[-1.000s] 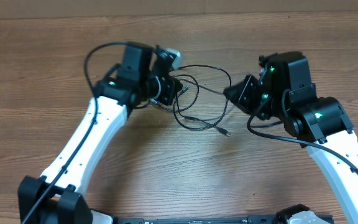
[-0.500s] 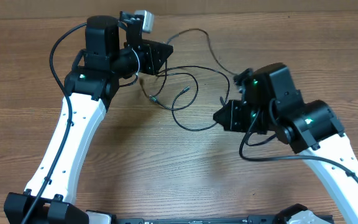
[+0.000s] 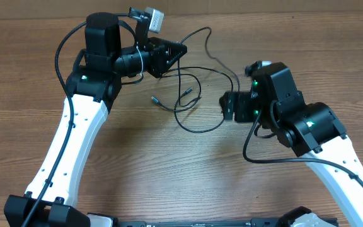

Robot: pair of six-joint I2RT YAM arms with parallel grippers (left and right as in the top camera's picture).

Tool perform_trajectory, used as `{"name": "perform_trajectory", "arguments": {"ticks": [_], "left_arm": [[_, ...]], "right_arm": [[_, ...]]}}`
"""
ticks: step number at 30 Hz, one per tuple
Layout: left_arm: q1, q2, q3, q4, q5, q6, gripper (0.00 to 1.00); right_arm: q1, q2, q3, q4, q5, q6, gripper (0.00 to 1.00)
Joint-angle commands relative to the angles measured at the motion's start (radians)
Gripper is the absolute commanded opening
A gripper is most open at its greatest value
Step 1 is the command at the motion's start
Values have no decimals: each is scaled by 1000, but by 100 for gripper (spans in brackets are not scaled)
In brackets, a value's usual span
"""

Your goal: Untangle cables

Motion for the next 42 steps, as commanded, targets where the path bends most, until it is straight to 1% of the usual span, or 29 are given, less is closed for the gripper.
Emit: {"name": "perform_trajectory", "arguments": {"ticks": [1,3,6,8,11,16,20,21,22,24,25,28,30,32,34,36,39,42], "left_arm": [[4,-44,25,21,63,11,4],[4,-58,31,20,70,11,4],[4,-90,43,20,74,11,4],[4,-116,53,19,76,11,4],[4,-155,62,19,76,11,4],[4,-213,62,-11,77,11,4],[6,-268,62,-55,86,12,4],[7,-280,62,-61,86,13,4],[12,-293,62,-64,84,16,4],[30,-315,62,-79,65,31,4],[42,-322,62,-92,41,31,4],[76,-324,62,-151,-60,31,4],[90,-312,62,-201,-127,31,4],[98,-296,62,-237,-162,31,4],[98,-278,62,-243,-163,30,4],[96,-260,62,-241,-161,29,4],[96,-230,62,-239,-142,-15,4],[96,-204,62,-205,-55,-44,4]], "right_arm": [[0,39,-39,72,180,-55,95],[-1,77,-43,136,180,-66,99],[-6,146,-43,225,180,-108,98],[-7,197,-43,281,180,-110,97],[-7,265,-43,392,180,-111,99],[-10,362,-43,641,206,-233,100],[-21,438,-43,835,217,-364,99],[-24,454,-43,864,218,-388,90],[-28,467,-43,883,217,-410,70],[-29,474,-43,886,216,-424,21],[-29,470,-42,869,202,-417,5],[-26,414,-40,785,101,-360,4],[-26,351,-40,707,-9,-341,4],[-35,277,-40,615,-135,-342,4],[-46,210,-40,537,-269,-361,4],[-57,149,-40,465,-425,-417,4],[-68,74,-40,395,-654,-495,4],[-65,56,-40,381,-753,-511,4]]}}
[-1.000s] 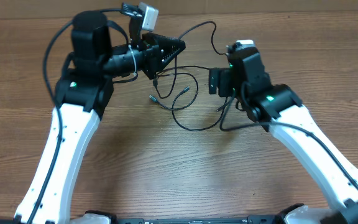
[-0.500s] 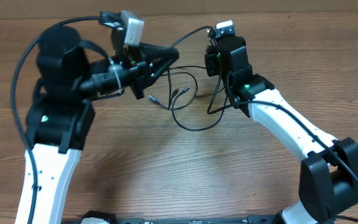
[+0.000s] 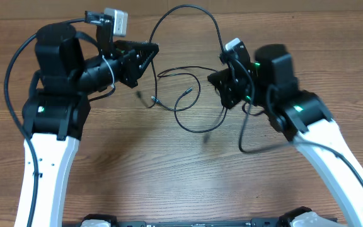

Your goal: Untangle cables

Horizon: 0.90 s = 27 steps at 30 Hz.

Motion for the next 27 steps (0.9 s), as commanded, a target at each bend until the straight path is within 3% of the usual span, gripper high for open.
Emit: {"name": "perform_trajectory", "arguments": {"ticks": [1,5,18,27], "left_arm": [[2,27,18,36,87,-50,4],[2,32,18,48,78,-97,4],[2,32,18,53,61,-512,4],[-26,33,17,53,59,-613,4]], "right_arm": [[5,-2,6,-6,-238,-57,4],[18,-2,6,-5,-299,-57,4],[94,2,6,46,-247,-80,9],[159,2,6,103,-157,-79,16]]}}
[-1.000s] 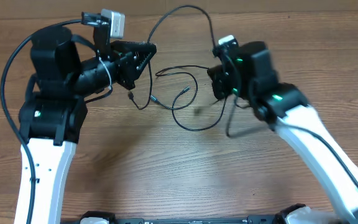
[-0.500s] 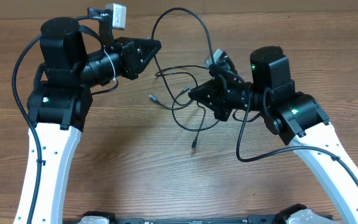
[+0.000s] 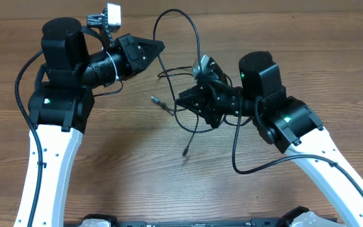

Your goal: Untangle cables

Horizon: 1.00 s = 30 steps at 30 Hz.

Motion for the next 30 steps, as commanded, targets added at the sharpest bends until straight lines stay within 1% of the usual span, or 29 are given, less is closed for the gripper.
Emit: {"name": "perform_trajectory", "arguments": {"ticks": [1,6,8,9,10,12,14,15,17,18,20,21,26,30], "left_arm": [[-19,2,17,3,8,-56,4],[-39,2,17,4,-11,-82,4],[-52,2,17,4,-14,-90,4],[-57,2,17,4,-14,-92,4],[-61,2,17,4,-14,-92,4],[-66,2,17,3,-19,-87,5],[-66,2,17,-3,-31,-46,14],[-66,2,17,-10,-40,-19,24],[-65,2,17,-36,-66,43,49],[-66,2,17,-55,-83,71,67],[-66,2,17,-100,-118,111,94],[-66,2,17,-131,-140,123,100],[-66,2,16,-242,-277,123,100],[-66,2,16,-293,-345,122,100]], "right_arm": [[18,-2,6,18,48,-8,17],[34,-2,6,29,45,-5,22],[39,-1,6,33,54,-5,21],[39,0,6,33,66,-5,16],[38,0,6,32,86,-4,4],[38,0,6,25,156,22,4],[29,0,6,22,251,98,4],[22,-1,6,16,283,123,4],[2,-3,6,-4,311,135,4],[-13,-6,6,-17,311,135,4],[-48,-12,6,-38,312,135,4],[-73,-14,6,-51,323,136,4],[-225,-36,7,-95,455,161,4],[-385,-53,7,-67,589,160,4]]}}
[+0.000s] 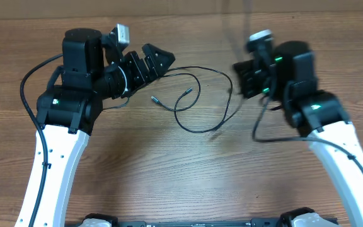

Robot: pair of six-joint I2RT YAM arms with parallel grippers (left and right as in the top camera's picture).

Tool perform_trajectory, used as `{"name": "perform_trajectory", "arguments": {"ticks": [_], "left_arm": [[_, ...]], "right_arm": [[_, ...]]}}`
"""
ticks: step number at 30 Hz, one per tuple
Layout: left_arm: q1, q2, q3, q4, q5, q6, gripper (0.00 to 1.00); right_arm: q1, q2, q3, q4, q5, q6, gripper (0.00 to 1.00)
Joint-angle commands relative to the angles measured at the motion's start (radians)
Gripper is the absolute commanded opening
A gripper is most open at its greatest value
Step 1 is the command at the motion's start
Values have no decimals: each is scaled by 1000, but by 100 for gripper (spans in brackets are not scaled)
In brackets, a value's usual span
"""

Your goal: Untangle cables

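Thin black cables (pixel 200 129) lie looped on the wooden table (pixel 137 164) at the centre, with two loose plug ends (pixel 154 98) near the middle. My left gripper (pixel 161 61) sits at the upper left of the loop, apparently shut on a cable strand that leaves its tip to the right. My right gripper (pixel 240 79) is at the upper right, blurred by motion. It looks shut on a cable. A blurred strand (pixel 230 25) rises from it toward the top edge, and another hangs down past the loop's right side.
Both white arms reach in from the bottom corners, each trailing its own thick black lead (pixel 266 137). The table's far edge (pixel 181 14) runs along the top of the overhead view.
My right gripper has moved from the centre of the loop back to the upper right. The tall arch of cable between the grippers is gone, leaving blurred strands by the right gripper. My left gripper has dropped slightly.
At first both grippers were low at the tangle's left and right sides. Then a cable arched high between them, both raised. Then the right gripper was at the centre over the loop. Now it is far right with the strand blurred.
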Motion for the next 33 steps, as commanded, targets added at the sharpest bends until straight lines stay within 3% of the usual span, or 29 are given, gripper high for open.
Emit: {"name": "perform_trajectory", "arguments": {"ticks": [1,9,16,19,22,26,27,33], "left_arm": [[-6,2,16,-19,-110,32,100],[-6,2,16,-22,-142,32,100],[-6,2,16,-22,-142,32,100],[-6,2,16,-23,-142,32,100],[-6,2,16,-24,-142,32,100],[-6,2,16,-25,-142,32,100],[-6,2,16,-25,-142,32,99],[-6,2,16,-25,-142,32,100]], "right_arm": [[-146,-45,7,51,191,8,4],[-525,4,7,409,241,-152,4],[-770,247,9,657,158,-147,4],[-817,415,66,628,146,-88,4],[-832,586,190,494,166,-83,4],[-833,767,424,296,325,-86,4],[-835,829,564,238,442,-103,4],[-867,835,689,317,472,-111,4]]}}
